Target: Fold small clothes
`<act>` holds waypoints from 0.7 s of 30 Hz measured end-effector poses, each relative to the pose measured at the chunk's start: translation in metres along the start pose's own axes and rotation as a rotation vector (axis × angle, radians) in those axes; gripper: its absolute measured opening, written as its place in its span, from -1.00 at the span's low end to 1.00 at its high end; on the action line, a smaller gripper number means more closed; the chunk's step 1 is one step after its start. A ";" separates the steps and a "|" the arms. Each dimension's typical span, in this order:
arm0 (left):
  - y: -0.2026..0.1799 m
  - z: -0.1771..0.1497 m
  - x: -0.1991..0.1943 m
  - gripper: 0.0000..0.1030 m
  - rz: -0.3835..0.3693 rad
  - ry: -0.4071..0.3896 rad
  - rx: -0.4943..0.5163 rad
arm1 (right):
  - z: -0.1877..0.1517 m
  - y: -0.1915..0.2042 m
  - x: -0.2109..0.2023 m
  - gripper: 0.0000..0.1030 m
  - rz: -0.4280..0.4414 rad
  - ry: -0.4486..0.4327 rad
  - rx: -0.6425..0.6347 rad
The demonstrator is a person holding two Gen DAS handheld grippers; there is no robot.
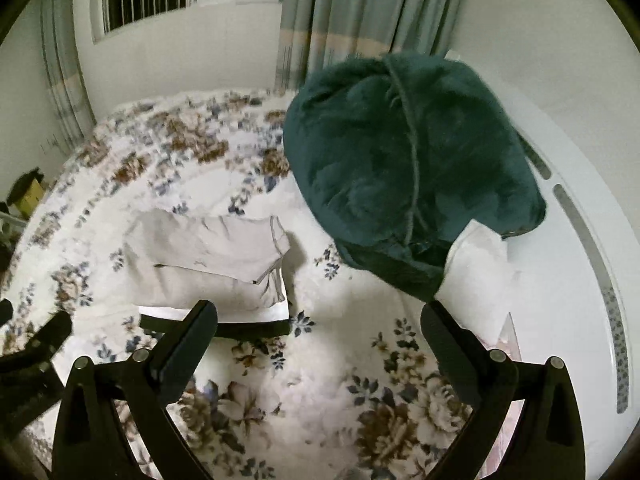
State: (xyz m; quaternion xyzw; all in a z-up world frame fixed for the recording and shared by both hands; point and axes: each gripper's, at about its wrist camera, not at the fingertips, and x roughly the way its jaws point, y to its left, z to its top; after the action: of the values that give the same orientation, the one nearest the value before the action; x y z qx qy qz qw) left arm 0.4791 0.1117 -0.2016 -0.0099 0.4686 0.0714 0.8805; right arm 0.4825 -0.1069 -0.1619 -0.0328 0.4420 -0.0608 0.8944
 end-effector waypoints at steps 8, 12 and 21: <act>-0.004 -0.021 -0.107 0.94 -0.005 -0.087 -0.022 | -0.020 -0.036 -0.137 1.00 0.021 -0.127 0.010; -0.004 -0.033 -0.141 0.94 -0.004 -0.115 -0.034 | -0.032 -0.052 -0.194 1.00 0.033 -0.171 0.019; -0.004 -0.051 -0.197 0.94 -0.003 -0.165 -0.055 | -0.052 -0.074 -0.277 1.00 0.082 -0.238 0.005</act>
State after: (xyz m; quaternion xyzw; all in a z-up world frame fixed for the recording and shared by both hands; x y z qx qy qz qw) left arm 0.3292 0.0802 -0.0670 -0.0289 0.3922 0.0834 0.9156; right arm 0.2685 -0.1419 0.0326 -0.0194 0.3337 -0.0212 0.9423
